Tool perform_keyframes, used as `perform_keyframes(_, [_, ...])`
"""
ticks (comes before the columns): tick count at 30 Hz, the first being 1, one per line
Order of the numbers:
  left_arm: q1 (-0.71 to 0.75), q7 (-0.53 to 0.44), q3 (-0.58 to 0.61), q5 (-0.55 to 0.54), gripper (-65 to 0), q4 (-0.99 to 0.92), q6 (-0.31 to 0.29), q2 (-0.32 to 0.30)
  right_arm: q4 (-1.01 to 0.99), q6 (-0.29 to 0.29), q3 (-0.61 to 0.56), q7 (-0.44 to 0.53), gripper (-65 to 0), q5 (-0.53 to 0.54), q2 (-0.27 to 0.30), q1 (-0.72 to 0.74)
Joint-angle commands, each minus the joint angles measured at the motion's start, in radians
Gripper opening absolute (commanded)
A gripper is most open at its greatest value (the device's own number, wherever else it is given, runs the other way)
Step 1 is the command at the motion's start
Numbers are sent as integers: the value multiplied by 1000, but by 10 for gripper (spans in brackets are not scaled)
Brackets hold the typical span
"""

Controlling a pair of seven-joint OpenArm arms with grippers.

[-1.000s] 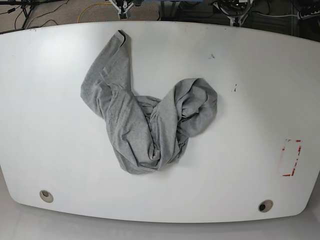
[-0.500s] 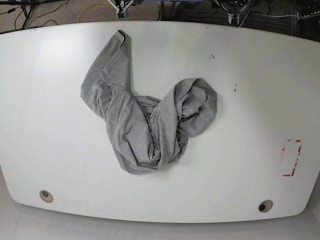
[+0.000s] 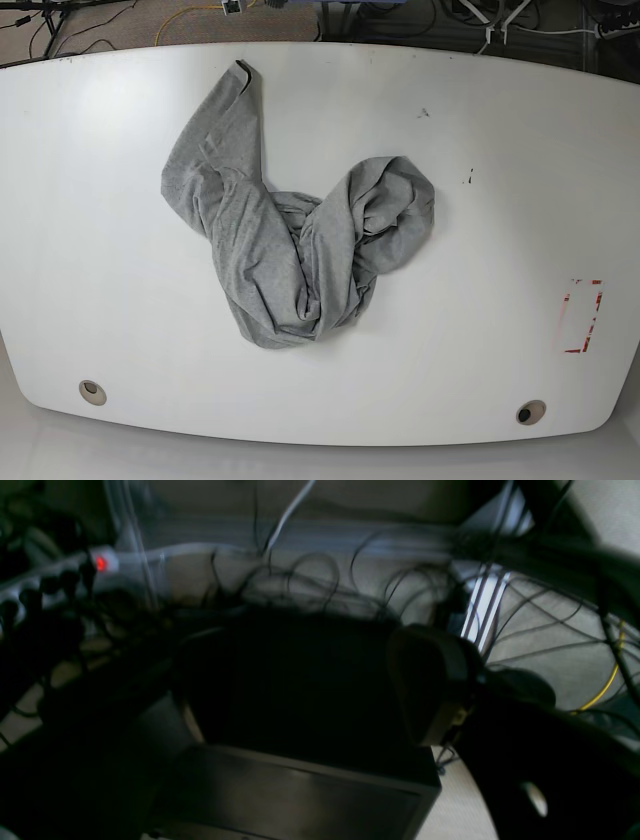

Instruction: Fold the T-shirt properly

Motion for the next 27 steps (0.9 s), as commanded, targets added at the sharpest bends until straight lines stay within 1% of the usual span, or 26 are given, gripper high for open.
perform_keyframes(1, [-9,-17,-1,-6,-167,-5,-3,0,-14,2,0,15,-546,5,1,8])
perform_keyframes(5, [-25,-30,-24,-6,-165,-27,-1,-4,-19,0,-6,32,-531,10,3,13])
perform_keyframes(9, [-17,-44,-32,-3,-163,-19,0,-2,-6,1,-9,41,-531,4,4,6])
perform_keyframes(11, [-12,-57,-37,-3,-163,-15,1,-1,-4,0,-9,46,-533,5,3,2])
perform_keyframes(13, [3,-98,-82,11,-166,24,3,7,32,0,-3,37,-548,2,-1,-19])
perform_keyframes(17, [14,-118,-100,22,-168,48,7,10,70,0,-3,36,-551,3,-5,-35])
perform_keyframes(21, [22,-133,-101,26,-167,64,8,11,109,1,-4,38,-552,4,-9,-46])
perform_keyframes(23, [19,-121,-69,13,-168,72,-4,11,127,11,-9,35,-549,4,-14,-42])
perform_keyframes(27, [30,-121,-60,7,-167,92,-4,10,163,10,-8,34,-548,4,-19,-52])
